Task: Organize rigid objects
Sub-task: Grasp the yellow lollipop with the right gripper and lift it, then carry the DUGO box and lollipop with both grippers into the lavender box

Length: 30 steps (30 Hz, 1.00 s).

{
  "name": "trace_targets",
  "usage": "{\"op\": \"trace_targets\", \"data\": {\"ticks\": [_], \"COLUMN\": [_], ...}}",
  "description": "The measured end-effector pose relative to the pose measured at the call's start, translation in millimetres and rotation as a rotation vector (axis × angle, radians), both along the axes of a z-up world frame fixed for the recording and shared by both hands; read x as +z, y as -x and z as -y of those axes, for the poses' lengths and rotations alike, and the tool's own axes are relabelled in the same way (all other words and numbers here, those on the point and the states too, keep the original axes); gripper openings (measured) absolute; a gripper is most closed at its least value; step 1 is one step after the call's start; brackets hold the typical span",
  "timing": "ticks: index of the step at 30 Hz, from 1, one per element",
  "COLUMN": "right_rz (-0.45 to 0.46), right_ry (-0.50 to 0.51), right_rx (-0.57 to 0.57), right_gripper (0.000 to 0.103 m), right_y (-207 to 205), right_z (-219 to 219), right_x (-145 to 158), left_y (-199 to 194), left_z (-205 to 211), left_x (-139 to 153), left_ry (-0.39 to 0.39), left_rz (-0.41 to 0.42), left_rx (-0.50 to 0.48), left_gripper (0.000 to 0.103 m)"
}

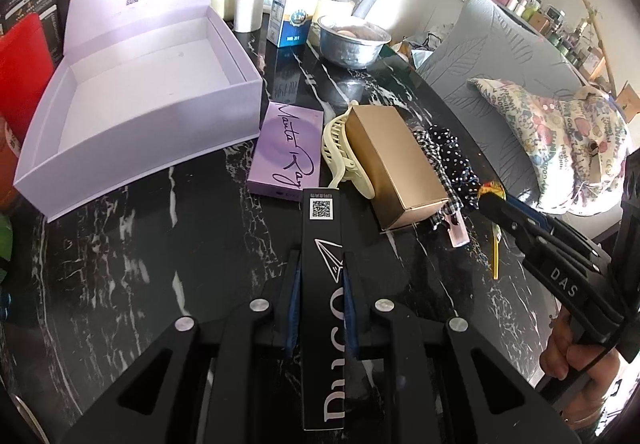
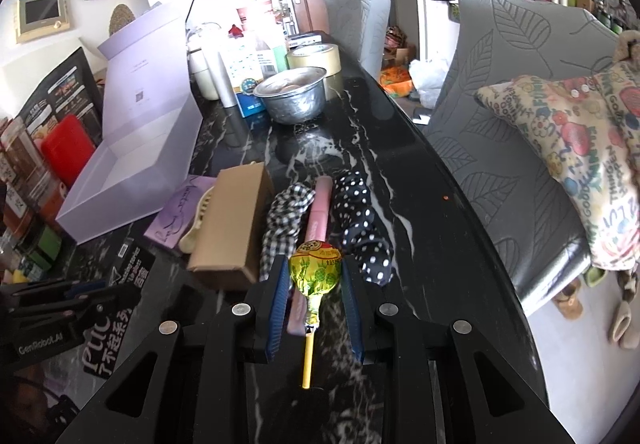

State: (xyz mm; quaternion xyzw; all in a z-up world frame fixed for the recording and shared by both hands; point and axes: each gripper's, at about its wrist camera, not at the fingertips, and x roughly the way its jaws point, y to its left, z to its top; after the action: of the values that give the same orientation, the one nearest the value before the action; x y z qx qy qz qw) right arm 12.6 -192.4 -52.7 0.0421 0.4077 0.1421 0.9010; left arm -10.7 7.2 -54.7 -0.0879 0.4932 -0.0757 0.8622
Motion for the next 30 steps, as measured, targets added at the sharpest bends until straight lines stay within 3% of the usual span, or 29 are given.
{"op": "trace_targets", "data": {"ticks": [19,30], "right_rz": [0.044,0.068], "right_ry": [-0.033,-0.041], "right_rx": [0.128,0.248], "right_gripper": [0.026,0.026], "right_y": [64.9,84.4], "right_z": [-50.3,-99.9], "right_x": [16.9,20.7], "left_y": [54.5,64.5], "left_z": [-49.3,-80.4], "left_x": [25.7,34.0], "left_ry": [0.016,-0.029], "left_rz": [0.099,0.143], "left_rx": [0.101,0.173], "left_gripper": [0.018,0.018]}}
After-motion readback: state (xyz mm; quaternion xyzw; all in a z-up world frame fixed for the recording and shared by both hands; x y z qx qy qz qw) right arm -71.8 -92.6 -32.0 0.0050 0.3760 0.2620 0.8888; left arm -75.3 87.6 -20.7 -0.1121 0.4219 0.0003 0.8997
